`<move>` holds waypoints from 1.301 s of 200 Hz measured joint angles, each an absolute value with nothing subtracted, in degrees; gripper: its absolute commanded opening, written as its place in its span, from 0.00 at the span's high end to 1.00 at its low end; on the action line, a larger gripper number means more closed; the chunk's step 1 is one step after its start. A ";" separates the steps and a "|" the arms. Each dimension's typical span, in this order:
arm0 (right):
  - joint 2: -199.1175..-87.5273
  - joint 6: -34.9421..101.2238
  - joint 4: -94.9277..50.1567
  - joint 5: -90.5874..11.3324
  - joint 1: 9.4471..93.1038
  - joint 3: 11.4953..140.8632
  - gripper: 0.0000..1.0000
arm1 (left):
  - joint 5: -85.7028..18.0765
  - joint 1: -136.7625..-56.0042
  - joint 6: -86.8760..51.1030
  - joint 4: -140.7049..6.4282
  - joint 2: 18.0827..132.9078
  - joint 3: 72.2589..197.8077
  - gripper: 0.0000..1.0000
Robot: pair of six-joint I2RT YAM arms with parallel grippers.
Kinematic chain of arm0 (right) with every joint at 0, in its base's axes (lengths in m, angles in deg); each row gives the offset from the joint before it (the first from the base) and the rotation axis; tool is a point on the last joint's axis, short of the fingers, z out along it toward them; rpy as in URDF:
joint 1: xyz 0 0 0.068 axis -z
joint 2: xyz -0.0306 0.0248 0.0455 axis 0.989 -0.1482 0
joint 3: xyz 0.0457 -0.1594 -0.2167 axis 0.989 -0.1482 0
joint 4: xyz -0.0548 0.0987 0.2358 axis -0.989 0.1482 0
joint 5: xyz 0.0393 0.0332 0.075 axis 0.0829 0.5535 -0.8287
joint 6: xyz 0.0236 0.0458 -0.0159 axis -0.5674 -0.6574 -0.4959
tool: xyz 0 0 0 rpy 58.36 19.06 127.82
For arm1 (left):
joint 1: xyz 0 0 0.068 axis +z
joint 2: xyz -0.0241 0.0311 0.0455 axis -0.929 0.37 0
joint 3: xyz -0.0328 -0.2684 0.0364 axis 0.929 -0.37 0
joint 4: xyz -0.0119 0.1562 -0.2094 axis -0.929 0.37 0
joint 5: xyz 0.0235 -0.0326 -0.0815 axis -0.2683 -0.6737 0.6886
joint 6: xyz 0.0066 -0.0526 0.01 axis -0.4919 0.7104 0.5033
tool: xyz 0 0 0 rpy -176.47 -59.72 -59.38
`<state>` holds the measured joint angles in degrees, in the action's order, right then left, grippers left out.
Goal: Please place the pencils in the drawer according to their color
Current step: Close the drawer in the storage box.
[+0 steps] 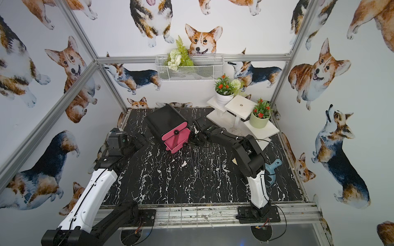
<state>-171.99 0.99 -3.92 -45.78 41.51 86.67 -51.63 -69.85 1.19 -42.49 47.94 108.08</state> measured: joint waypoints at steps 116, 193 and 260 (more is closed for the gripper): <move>-176.98 -8.04 -17.64 -46.39 41.73 88.09 0.90 | -51.43 -69.85 1.95 -42.51 48.38 108.32 0.00; -179.21 -13.26 -24.61 -46.22 41.73 87.91 0.89 | -49.92 -69.85 1.97 -42.51 49.25 108.39 0.00; -178.33 -15.58 -30.56 -46.20 40.97 82.45 0.83 | -46.34 -70.66 2.63 -43.95 50.19 107.99 0.00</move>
<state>-178.33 -15.58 -30.56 -46.20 40.97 82.45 -46.34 -70.66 2.63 -43.95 50.19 107.99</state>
